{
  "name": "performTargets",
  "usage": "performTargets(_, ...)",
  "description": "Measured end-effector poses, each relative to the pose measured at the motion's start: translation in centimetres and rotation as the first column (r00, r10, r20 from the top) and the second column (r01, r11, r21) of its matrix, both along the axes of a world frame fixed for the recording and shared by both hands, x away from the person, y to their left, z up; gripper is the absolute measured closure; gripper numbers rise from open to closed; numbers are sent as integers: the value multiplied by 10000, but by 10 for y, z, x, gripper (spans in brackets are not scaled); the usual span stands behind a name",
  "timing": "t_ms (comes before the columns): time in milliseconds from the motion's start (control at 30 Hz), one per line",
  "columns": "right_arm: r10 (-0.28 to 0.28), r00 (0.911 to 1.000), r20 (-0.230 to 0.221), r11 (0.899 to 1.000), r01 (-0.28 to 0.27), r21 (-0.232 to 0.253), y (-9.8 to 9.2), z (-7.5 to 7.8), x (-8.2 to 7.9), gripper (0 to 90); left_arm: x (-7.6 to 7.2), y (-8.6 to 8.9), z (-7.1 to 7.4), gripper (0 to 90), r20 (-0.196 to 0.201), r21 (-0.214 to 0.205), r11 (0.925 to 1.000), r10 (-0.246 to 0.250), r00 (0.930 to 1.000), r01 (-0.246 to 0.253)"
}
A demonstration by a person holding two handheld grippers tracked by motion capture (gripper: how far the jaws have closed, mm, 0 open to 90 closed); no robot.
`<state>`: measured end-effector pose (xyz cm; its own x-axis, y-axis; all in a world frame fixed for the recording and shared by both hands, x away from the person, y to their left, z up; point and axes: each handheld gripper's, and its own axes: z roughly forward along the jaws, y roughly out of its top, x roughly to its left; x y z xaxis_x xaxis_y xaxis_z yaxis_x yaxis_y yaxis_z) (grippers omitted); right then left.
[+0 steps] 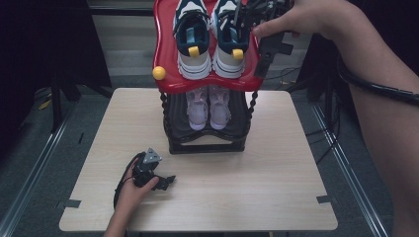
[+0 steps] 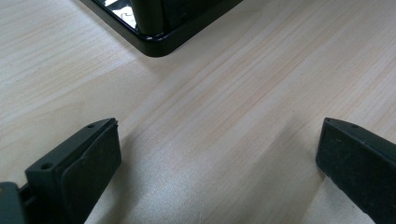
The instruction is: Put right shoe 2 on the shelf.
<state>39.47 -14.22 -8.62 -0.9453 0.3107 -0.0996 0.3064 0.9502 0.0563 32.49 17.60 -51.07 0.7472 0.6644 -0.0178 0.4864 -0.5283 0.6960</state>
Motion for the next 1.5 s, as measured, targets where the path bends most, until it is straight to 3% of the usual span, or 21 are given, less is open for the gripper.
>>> performTargets(167, 111, 9992, -387, 9998, -118, -176, -6, -6, -9, 215, 0, 0, 0, 0, 1, 1, 10000, -2, 10000, 2)
performTargets(400, 47, 9983, -584, 9992, -70, -386, -19, -16, -15, 215, 0, 0, 0, 0, 0, 38, 10000, -6, 10000, 6)
performTargets(1167, -13, 9993, -377, 9987, -7, -517, -50, -38, -40, 214, 0, 0, 0, 0, 1, 36, 10000, -1, 10000, 1)
performTargets(1500, 57, 9979, -644, 9980, -97, -631, -57, -57, -47, 215, 0, 0, 0, 0, 3, 48, 10000, -5, 10000, 5)
